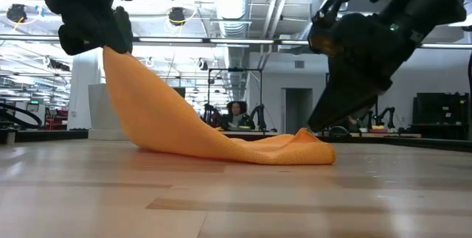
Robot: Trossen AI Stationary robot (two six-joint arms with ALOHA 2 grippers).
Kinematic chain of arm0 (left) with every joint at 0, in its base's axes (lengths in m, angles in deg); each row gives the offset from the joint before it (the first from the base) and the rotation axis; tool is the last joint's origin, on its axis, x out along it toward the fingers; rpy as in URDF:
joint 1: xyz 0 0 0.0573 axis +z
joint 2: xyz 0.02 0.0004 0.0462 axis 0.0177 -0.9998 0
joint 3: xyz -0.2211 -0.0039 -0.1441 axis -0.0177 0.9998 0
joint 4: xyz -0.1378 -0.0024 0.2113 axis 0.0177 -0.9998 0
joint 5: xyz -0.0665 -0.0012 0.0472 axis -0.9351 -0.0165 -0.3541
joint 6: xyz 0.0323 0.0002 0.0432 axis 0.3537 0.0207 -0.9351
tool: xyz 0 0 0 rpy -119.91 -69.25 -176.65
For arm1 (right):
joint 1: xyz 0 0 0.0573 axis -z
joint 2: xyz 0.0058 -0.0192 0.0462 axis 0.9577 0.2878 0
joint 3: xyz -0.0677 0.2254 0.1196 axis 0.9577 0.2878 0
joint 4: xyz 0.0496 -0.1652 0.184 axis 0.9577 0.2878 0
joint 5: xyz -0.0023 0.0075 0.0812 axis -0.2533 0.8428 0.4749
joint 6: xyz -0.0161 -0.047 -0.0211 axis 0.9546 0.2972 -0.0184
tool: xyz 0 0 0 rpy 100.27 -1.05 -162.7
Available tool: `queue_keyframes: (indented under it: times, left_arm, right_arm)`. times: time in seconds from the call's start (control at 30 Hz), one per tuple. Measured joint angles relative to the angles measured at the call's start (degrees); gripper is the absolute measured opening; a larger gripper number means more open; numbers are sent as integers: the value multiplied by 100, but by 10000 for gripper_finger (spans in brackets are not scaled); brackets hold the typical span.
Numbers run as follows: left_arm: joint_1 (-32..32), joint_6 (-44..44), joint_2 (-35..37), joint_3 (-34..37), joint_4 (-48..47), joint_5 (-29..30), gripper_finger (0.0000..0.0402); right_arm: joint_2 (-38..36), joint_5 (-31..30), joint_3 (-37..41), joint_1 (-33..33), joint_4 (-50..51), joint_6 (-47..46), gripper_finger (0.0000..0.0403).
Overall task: Fold microfiber towels
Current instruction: Fold the orange microfiber towel
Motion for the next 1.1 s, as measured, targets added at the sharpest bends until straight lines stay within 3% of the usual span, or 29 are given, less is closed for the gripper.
queue_keyframes:
  times: [0.27, 0.67, 1.1]
  left_arm:
    - [0, -2, 0, 0, -4, 12, 0]
    - [4, 247, 0, 0, -143, 281, 0]
    - [90, 323, 0, -2, -175, 278, 0]
  right_arm:
    - [26, -2, 13, 13, -245, -13, 169]
    - [714, 51, -114, -115, -585, -293, 171]
    - [598, 163, -107, 59, -604, 97, 123]
